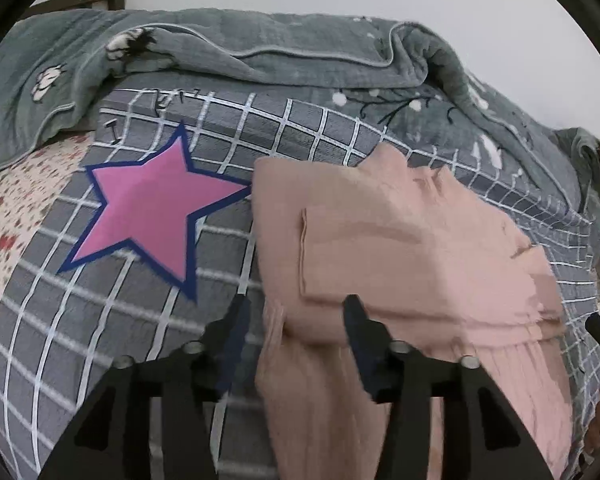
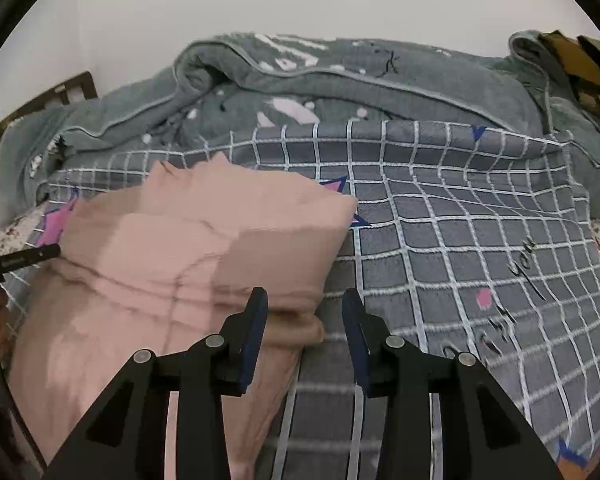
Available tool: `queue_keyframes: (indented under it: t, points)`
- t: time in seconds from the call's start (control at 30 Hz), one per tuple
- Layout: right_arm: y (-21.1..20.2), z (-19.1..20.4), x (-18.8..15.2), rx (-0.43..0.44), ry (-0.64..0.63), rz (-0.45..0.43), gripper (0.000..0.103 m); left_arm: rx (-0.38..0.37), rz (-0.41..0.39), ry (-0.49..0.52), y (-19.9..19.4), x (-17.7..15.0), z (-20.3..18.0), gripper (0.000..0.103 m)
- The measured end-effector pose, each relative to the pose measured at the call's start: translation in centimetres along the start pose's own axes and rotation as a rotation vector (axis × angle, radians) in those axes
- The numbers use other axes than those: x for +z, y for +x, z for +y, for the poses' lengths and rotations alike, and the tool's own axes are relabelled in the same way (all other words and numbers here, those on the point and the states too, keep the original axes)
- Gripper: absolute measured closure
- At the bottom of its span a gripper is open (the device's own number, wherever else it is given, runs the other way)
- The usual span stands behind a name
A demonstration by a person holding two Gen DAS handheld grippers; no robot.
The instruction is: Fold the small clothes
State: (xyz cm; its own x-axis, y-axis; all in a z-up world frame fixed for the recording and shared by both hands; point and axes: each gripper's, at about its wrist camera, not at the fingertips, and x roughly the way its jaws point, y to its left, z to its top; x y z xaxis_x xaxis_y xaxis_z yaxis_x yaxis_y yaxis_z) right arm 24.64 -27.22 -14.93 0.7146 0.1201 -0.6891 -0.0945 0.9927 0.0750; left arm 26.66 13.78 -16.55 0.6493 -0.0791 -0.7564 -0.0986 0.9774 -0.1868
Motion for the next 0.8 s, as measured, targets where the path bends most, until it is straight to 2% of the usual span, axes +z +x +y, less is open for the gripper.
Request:
queue_keyframes:
  t: [0.07,0.13,0.23,0.43,0.6,0.8]
  points:
    - [-1.5,0.3,-0.7,-0.006,-0.004,-0.007,0.065,-0.016,-0.008,-0.007,-1.4,-0.9,0.4,0.036]
    - [-3.0,0.4,-1.6,-0.019,-0.01,0.006,0.065,-0.003,-0.022,0.005,-3.1,-1.9,0.6,0.036]
    - [-5.2,0.0,-2.8,-0.072,0.011,-0.023,0.065,0.03,-0.038,0.023,-5.6,-3.0,0.8,0.036]
    - [-7.5,-0.4,-5.2,-0.04,0.041,0.055,0.069,0.002,-0.077,-0.028,-9.8,-4.5,1.7,0.037]
    - [-9.1,0.4,-7.1,0.008,0.03,0.071,0.069,0.012,-0.092,-0.017,-11.4,-6.0,1.1,0.037]
    - [-9.8,1.0,-8.9,0.041,0.022,0.096,0.069,0.006,-0.061,0.005,-12.1,-8.3,0.2,0.037]
